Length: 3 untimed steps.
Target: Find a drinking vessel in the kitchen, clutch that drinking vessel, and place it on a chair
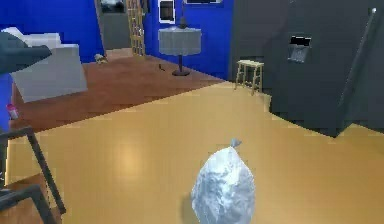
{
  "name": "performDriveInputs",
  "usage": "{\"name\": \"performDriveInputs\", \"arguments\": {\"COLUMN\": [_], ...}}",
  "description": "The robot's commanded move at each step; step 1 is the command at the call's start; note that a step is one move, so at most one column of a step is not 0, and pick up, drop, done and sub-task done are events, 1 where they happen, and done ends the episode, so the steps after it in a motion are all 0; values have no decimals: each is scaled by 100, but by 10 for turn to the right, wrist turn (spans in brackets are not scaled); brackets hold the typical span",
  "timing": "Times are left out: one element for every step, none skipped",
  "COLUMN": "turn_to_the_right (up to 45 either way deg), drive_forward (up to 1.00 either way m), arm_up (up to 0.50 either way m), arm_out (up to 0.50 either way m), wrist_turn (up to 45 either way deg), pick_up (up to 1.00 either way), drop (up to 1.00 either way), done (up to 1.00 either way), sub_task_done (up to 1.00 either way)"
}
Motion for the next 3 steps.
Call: {"name": "performDriveInputs", "arguments": {"turn_to_the_right": [450, 30, 0], "drive_forward": [0, 0, 30], "arm_up": [0, 0, 0], "arm_out": [0, 0, 0], "wrist_turn": [0, 0, 0], "pick_up": [0, 0, 0], "drop": [0, 0, 0], "done": [0, 0, 0], "sub_task_done": [0, 0, 0]}}
